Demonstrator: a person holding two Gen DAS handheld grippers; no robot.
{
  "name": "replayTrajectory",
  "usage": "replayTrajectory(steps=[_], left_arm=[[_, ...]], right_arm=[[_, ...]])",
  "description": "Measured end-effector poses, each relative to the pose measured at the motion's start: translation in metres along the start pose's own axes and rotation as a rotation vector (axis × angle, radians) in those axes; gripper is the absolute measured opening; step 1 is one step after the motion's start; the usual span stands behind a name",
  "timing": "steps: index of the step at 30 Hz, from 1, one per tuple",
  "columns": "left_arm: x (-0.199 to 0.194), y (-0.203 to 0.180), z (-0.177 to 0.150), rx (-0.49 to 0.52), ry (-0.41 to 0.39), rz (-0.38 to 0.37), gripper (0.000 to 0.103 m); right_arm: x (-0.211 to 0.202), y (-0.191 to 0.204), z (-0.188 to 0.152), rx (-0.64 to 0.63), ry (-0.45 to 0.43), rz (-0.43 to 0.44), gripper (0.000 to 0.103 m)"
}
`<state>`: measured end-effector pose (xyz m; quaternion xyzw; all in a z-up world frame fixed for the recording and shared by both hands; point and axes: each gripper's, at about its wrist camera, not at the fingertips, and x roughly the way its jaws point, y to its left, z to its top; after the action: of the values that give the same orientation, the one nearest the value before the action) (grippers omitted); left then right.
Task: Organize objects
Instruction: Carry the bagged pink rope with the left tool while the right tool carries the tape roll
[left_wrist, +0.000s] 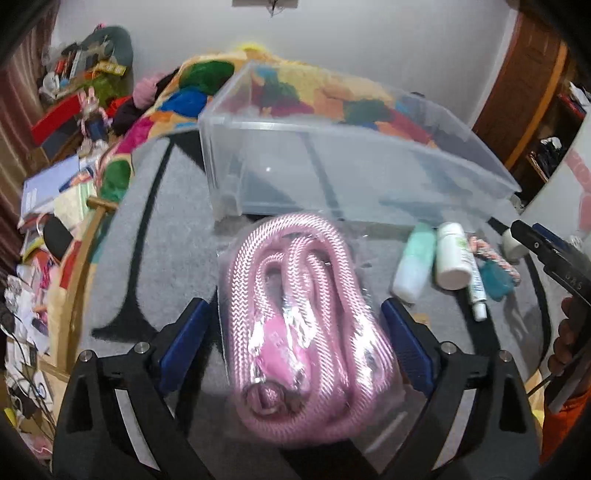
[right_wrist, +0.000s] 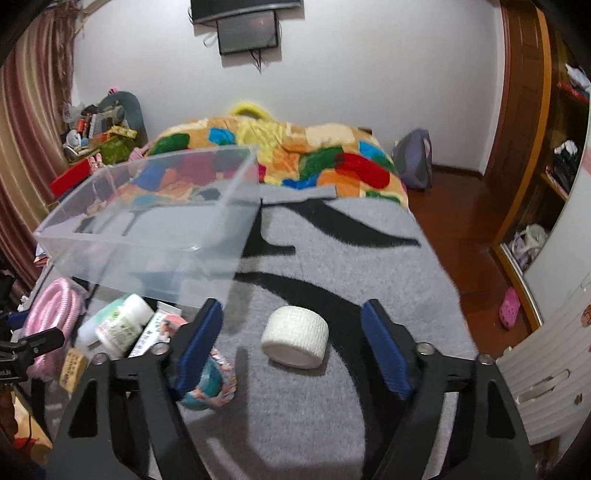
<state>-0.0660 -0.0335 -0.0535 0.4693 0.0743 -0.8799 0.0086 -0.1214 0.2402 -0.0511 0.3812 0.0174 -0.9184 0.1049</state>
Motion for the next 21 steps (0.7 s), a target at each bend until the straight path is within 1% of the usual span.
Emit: replayTrajectory(steps=[1,3,4,5,6,7,8,10,13,16,21], left_arm=[[0.0,0.0,0.0,0.001,-0.015,0.006,0.094],[0.001,-0.004,0.0,0.016,-0.028,0.029,0.093],[0.002,-0.005,-0.001,0.019,-0.039,0.035,0.09],[0.002,-0.007,-0.002,0.027,-0.049,0.042,0.085],[0.002,-0.009,-0.003,0.04,-0.059,0.056,0.081],[0.001,-0.011,-0.004,0.051,-0.068,0.069,0.072],[0.0,-0.014,-0.005,0.069,-0.076,0.083,0.068],[-0.002,-0.013,-0.006,0.073,-0.08,0.074,0.064],[-0.009,-0.009,-0.008,0.068,-0.076,0.038,0.061],[-0.022,-0.005,-0.011,0.064,-0.088,0.015,0.06],[-0.053,0.001,-0.008,0.053,-0.151,0.007,0.059]], right_arm=[[0.005,0.0,0.0,0.002,0.016,0.003,0.059],[0.013,-0.002,-0.002,0.014,0.04,0.013,0.044],[0.016,-0.003,-0.003,0.025,0.052,0.023,0.04],[0.017,-0.003,-0.005,0.032,0.056,0.024,0.036],[0.017,-0.003,-0.006,0.036,0.053,0.023,0.036],[0.015,-0.004,-0.007,0.043,0.046,0.028,0.036],[0.013,-0.005,-0.007,0.045,0.04,0.033,0.036],[0.007,-0.003,-0.01,0.045,0.026,0.049,0.035],[-0.007,0.001,-0.013,0.04,0.003,0.072,0.035],[-0.022,0.007,-0.014,0.032,-0.018,0.106,0.035],[-0.045,0.02,-0.011,0.003,-0.063,0.141,0.035]])
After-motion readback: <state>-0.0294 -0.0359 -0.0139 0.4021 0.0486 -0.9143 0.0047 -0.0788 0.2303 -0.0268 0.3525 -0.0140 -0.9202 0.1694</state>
